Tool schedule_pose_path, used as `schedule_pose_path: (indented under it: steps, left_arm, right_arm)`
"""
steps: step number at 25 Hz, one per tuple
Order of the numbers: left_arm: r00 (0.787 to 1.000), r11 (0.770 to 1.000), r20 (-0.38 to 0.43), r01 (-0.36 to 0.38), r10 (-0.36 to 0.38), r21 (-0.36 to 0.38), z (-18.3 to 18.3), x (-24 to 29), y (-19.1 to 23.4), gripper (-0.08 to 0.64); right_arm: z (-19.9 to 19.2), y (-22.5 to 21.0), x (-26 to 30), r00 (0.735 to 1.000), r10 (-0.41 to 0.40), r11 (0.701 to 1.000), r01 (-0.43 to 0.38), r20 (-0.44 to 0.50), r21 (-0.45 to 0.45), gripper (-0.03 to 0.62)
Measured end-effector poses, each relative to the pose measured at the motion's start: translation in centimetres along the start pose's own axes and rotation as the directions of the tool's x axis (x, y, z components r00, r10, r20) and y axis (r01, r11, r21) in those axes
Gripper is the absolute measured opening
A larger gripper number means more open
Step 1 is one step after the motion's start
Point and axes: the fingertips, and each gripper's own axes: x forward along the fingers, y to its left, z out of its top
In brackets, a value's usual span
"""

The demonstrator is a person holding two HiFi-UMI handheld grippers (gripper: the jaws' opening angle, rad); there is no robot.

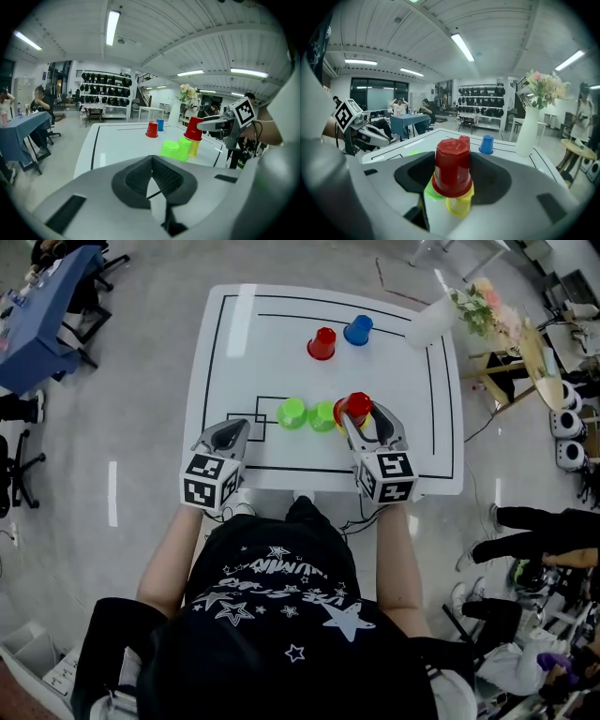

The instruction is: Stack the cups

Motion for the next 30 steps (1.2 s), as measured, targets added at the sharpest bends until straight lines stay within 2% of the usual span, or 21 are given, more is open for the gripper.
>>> schedule_pose_path:
  steps: [8, 12, 16, 26, 30]
  left_arm:
    - [1.000, 1.000, -0.012, 0.016, -0.015, 0.005, -0.9, -0.8, 0.3, 0.012]
    - [1.000, 1.000, -0.012, 0.021, -0.021, 0.004, -1.1, -1.1, 0.3, 0.012]
    - [1.000, 1.000, 0.002, 0.024, -0.024, 0.003, -1.0, -1.7, 0.7, 0.012]
    - [0.999, 0.999, 0.033, 0.032, -0.032, -0.007, -1.2, -4.4, 3.9, 0.012]
    - [0.999, 0.999, 0.024, 0.037, -0.037, -0.002, -1.4, -4.8, 4.7, 0.012]
  right_arm:
    - [-0.4, 0.4, 0.2, 0.999, -0.037, 0.999, 0.037, 0.005, -0.005, 0.236]
    - [0.1, 0.4, -0.1, 0.997, -0.062, 0.998, 0.062, 0.038, -0.002, 0.250]
    - [1.7, 0.7, -1.1, 0.993, -0.093, 0.996, 0.094, 0.079, -0.010, 0.275]
    - [8.1, 3.2, -2.7, 0.969, -0.153, 0.987, 0.161, 0.195, -0.023, 0.270]
    - [9.1, 1.7, -3.5, 0.960, -0.192, 0.981, 0.195, 0.202, 0.005, 0.265]
